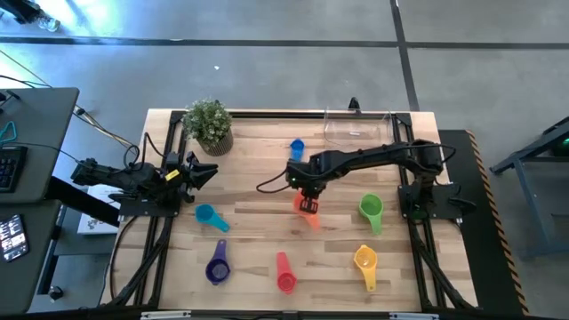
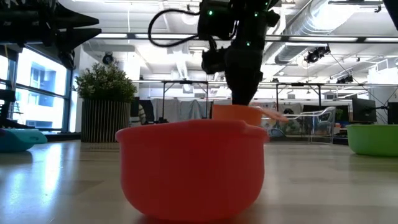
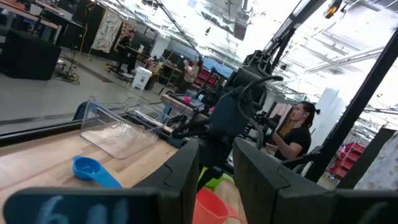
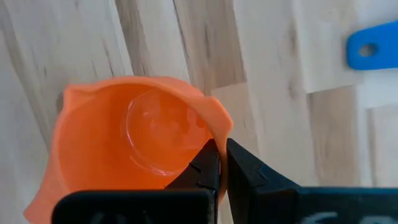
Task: Nest measuring cups in basket
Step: Prepare the orange measuring cup
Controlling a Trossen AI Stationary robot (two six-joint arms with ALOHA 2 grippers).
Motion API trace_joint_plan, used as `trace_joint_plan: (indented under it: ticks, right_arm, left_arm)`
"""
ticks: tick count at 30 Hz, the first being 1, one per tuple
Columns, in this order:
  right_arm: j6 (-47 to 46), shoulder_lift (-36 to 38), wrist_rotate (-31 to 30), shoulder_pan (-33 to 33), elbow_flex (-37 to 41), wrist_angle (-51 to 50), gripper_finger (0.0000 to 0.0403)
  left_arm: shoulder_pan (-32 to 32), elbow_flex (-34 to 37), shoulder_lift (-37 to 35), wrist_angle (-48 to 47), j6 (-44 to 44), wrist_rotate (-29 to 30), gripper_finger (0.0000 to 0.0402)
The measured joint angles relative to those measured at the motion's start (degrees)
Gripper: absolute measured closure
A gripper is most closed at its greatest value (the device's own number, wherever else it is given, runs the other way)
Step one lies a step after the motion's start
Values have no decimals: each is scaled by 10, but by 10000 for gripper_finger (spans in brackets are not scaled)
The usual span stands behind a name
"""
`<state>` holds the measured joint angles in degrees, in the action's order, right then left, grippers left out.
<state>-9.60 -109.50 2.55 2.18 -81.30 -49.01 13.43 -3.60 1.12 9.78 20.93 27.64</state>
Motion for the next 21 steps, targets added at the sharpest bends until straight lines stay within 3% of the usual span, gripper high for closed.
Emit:
trace_joint_plan:
  ticks: [21]
  right_arm:
    - [5, -20, 26, -1, 0, -1, 391]
  left_arm:
    - [0, 0, 0, -2, 0, 0, 312]
